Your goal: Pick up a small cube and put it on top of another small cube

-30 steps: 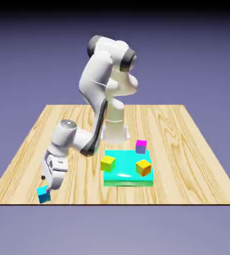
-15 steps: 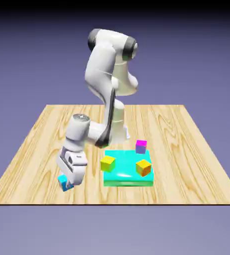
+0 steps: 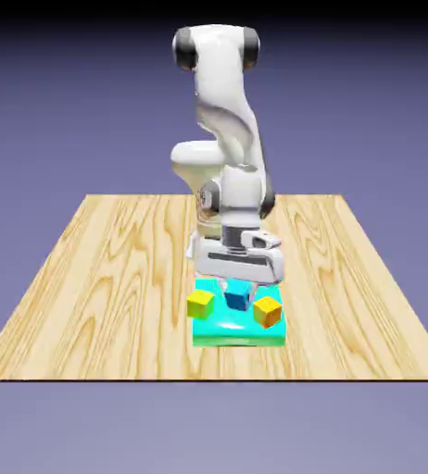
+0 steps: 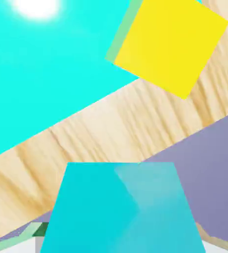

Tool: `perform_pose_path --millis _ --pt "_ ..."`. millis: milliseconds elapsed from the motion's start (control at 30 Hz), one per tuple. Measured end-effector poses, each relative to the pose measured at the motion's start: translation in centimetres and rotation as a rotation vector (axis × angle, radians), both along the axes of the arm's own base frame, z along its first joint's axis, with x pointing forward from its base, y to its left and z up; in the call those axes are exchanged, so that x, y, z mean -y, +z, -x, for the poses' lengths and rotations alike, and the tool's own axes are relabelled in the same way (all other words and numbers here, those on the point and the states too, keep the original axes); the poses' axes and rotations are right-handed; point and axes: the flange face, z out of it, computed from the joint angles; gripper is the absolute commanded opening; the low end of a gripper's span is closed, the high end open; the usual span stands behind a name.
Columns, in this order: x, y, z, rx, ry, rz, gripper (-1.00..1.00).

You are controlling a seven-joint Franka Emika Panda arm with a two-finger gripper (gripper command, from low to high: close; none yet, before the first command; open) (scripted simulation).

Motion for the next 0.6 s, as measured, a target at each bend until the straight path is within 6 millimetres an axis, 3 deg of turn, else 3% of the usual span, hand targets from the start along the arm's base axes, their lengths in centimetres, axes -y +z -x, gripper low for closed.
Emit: perform_pose_path --millis 200,600 --pt "-4.9 1.3 5.4 0.048 0.194 0.129 -1.00" --pt "-5.1 -2.4 3.9 0.041 0.191 0.151 -1.00"
